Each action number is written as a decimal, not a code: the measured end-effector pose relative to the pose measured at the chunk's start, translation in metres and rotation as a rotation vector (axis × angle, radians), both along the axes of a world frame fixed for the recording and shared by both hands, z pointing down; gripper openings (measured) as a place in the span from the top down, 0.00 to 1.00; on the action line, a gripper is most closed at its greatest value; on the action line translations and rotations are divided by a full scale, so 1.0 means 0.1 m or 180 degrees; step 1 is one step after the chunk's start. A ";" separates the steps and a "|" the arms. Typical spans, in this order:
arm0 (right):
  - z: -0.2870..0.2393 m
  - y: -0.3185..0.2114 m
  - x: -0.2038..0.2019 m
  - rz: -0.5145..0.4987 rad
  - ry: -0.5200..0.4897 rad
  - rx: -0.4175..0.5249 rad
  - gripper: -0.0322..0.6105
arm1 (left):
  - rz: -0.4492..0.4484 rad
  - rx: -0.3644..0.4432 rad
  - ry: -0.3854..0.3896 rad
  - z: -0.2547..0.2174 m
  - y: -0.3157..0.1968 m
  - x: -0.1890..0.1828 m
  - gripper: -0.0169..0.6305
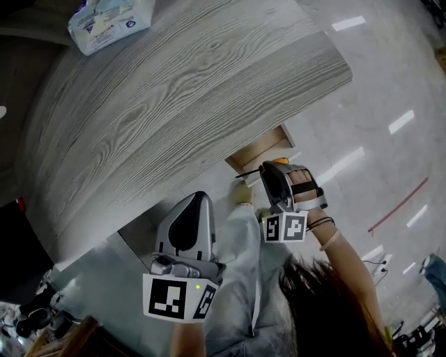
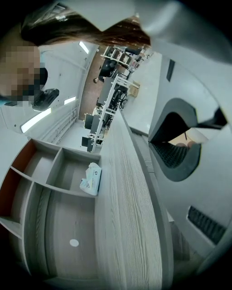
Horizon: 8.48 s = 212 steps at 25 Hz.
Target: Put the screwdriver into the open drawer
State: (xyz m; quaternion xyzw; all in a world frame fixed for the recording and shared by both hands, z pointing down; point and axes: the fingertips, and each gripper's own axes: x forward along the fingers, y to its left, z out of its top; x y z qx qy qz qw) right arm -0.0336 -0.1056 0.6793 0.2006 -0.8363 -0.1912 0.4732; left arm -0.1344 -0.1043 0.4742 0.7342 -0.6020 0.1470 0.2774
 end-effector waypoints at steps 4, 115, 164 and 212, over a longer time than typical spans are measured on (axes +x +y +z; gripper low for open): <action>0.19 0.01 0.05 -0.0060 0.0134 -0.0012 0.82 | -0.0028 -0.0028 0.0000 0.06 0.03 -0.03 0.95; 0.69 0.20 0.36 0.0101 0.0618 -0.0403 0.82 | -0.0211 0.0087 0.0044 0.16 0.44 0.21 0.95; -1.38 1.07 0.82 0.1301 -0.0454 -0.0444 0.91 | -0.0093 0.0354 -0.0200 -1.35 1.52 0.73 0.95; -4.38 2.66 1.20 0.1989 -0.1937 0.0270 0.91 | 0.0443 0.1251 -0.0389 -3.13 3.07 0.97 0.95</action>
